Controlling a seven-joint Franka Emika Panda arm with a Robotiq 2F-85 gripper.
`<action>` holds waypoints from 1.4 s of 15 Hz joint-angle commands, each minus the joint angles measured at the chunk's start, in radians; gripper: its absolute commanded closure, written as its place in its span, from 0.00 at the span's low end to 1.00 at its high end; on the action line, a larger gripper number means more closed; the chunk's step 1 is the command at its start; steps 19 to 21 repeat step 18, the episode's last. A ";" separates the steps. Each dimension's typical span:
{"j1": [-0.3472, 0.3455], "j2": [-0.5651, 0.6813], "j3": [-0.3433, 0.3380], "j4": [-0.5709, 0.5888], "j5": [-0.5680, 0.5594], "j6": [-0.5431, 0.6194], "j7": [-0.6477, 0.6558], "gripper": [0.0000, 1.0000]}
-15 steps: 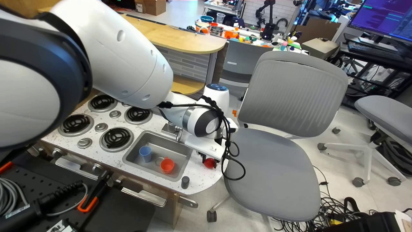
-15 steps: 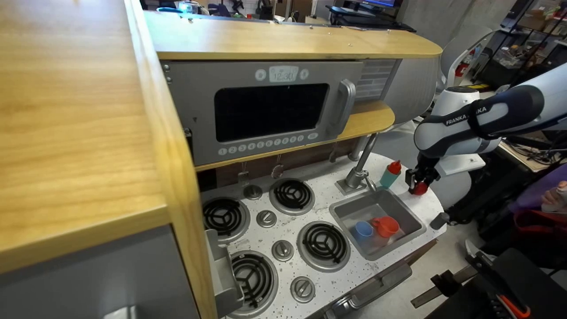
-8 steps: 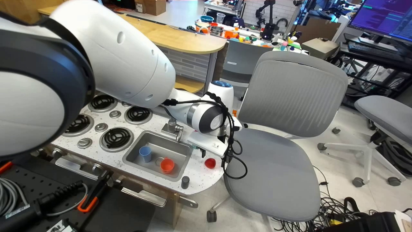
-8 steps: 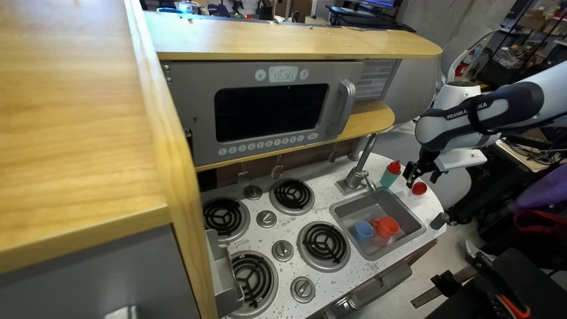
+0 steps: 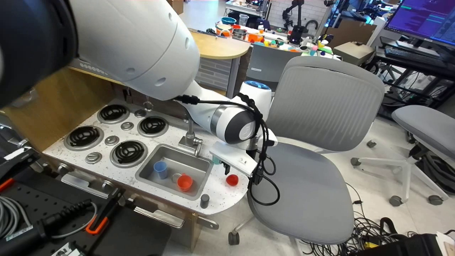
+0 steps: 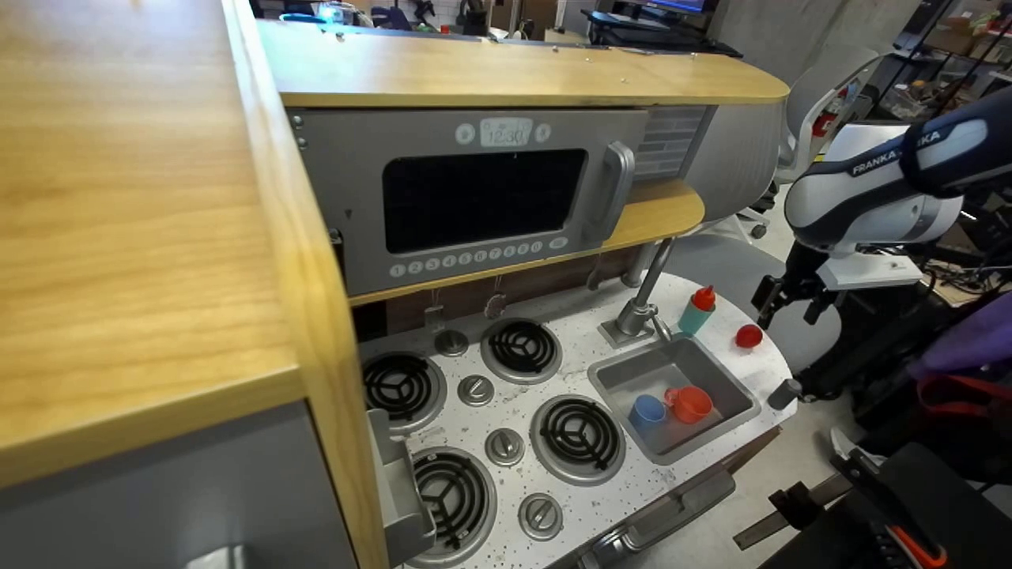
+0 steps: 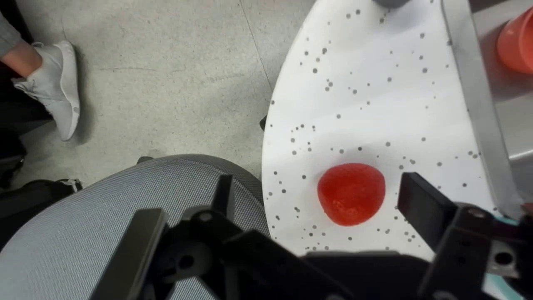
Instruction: Move the red fruit toy forward
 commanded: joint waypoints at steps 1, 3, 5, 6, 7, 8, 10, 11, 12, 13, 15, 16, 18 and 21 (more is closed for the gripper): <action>-0.001 -0.176 0.011 -0.243 -0.022 0.022 -0.102 0.00; 0.013 -0.235 -0.007 -0.331 -0.038 0.057 -0.111 0.00; 0.017 -0.296 -0.018 -0.422 -0.052 0.144 -0.111 0.00; 0.015 -0.326 -0.020 -0.469 -0.057 0.193 -0.109 0.00; 0.011 -0.357 -0.021 -0.518 -0.057 0.251 -0.105 0.00; 0.009 -0.389 -0.022 -0.566 -0.059 0.286 -0.108 0.00; 0.001 -0.456 -0.016 -0.665 -0.050 0.341 -0.116 0.00; -0.013 -0.495 0.000 -0.716 -0.041 0.336 -0.141 0.00; -0.024 -0.533 0.014 -0.766 -0.033 0.324 -0.165 0.00; -0.045 -0.576 0.037 -0.818 -0.017 0.277 -0.206 0.00; -0.012 -0.489 0.003 -0.722 -0.032 0.286 -0.160 0.00; -0.016 -0.515 0.008 -0.758 -0.028 0.288 -0.172 0.00; -0.018 -0.541 0.012 -0.789 -0.025 0.288 -0.181 0.00; -0.018 -0.541 0.012 -0.789 -0.025 0.288 -0.181 0.00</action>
